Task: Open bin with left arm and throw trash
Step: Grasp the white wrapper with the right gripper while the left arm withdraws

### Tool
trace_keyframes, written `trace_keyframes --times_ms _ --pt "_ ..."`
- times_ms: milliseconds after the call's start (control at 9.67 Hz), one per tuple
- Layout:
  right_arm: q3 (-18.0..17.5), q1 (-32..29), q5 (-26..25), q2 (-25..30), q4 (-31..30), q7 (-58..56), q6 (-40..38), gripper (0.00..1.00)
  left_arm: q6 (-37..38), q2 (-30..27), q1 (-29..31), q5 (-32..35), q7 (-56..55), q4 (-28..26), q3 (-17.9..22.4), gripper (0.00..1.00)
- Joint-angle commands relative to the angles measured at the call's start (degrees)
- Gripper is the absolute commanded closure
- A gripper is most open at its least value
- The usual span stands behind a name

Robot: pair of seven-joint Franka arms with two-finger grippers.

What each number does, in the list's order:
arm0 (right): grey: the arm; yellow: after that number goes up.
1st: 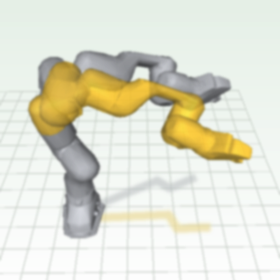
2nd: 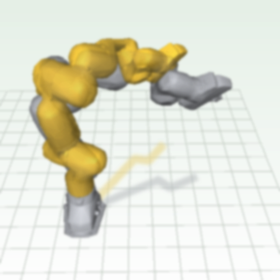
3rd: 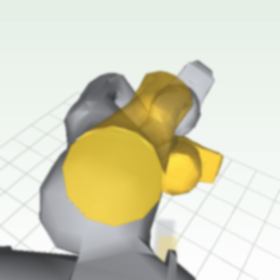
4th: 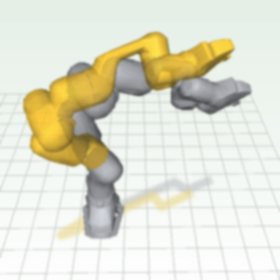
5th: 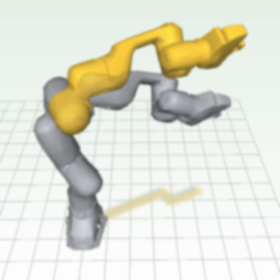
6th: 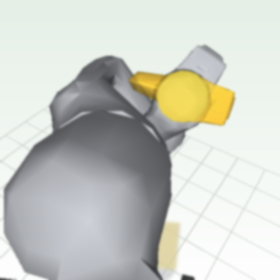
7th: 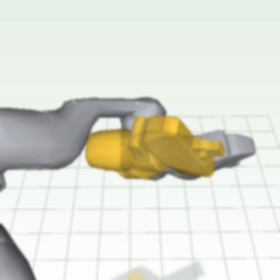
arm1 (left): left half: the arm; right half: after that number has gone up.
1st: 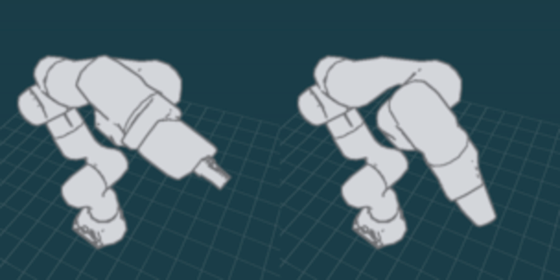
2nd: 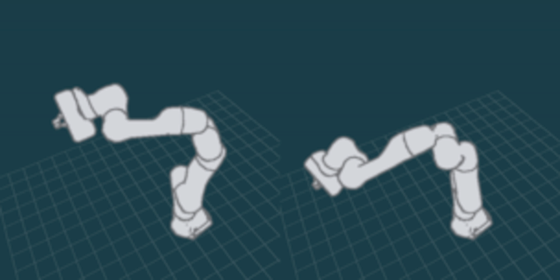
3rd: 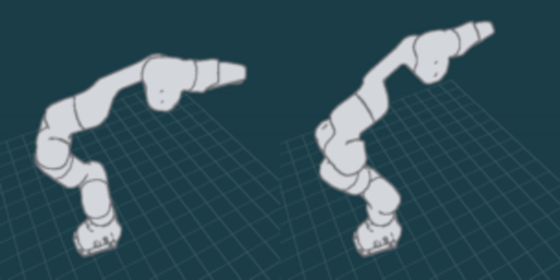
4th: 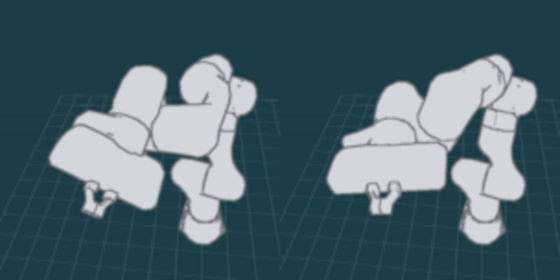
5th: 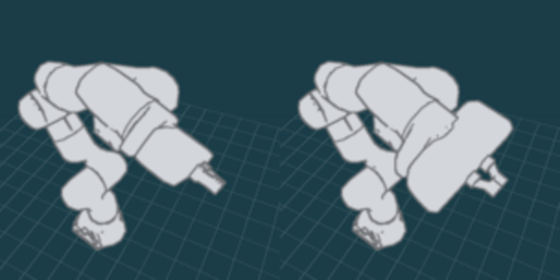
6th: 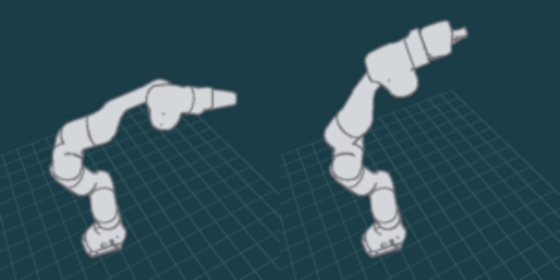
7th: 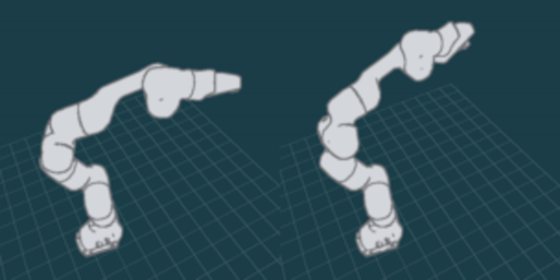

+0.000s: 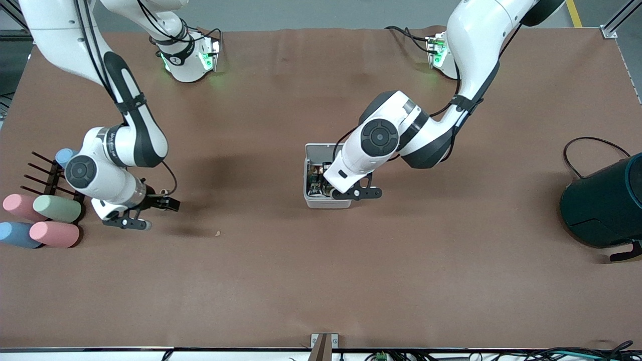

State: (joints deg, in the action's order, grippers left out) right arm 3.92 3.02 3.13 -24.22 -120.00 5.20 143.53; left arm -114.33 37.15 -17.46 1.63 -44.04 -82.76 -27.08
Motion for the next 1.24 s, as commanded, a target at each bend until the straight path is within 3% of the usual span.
trace_keyframes --times_ms 0,310,414,517,724,931,1138 --pt "-1.2 -2.6 -1.6 1.5 -6.3 -0.8 6.7 0.01 0.5 1.2 -0.2 0.1 -0.4 0.1 0.4 0.01" --pt "-1.3 -2.5 -1.6 -0.5 -7.6 -0.7 6.9 0.58 1.1 0.9 0.8 0.6 0.0 -0.1 0.3 0.00" --pt "-1.3 -2.5 -1.6 -0.5 -7.7 -0.7 6.4 0.90 1.9 0.5 1.3 0.6 0.1 -0.1 0.4 0.00" --pt "-1.4 -2.5 -1.6 -0.5 -7.4 -0.7 6.0 1.00 3.6 -0.8 2.3 0.7 0.2 0.2 0.7 0.00" --pt "-1.6 -2.3 -1.5 0.0 -6.0 -0.3 5.7 1.00 6.5 -6.7 10.0 0.7 1.3 0.6 0.2 0.00" --pt "-3.7 -0.5 -0.6 2.8 -3.5 5.3 0.7 1.00 12.7 -14.8 15.9 0.6 10.9 1.8 0.4 0.00" --pt "-9.8 2.2 -0.3 3.8 8.0 21.0 -12.2 1.00 19.9 -22.9 20.9 -0.3 24.5 2.3 1.0 0.00"
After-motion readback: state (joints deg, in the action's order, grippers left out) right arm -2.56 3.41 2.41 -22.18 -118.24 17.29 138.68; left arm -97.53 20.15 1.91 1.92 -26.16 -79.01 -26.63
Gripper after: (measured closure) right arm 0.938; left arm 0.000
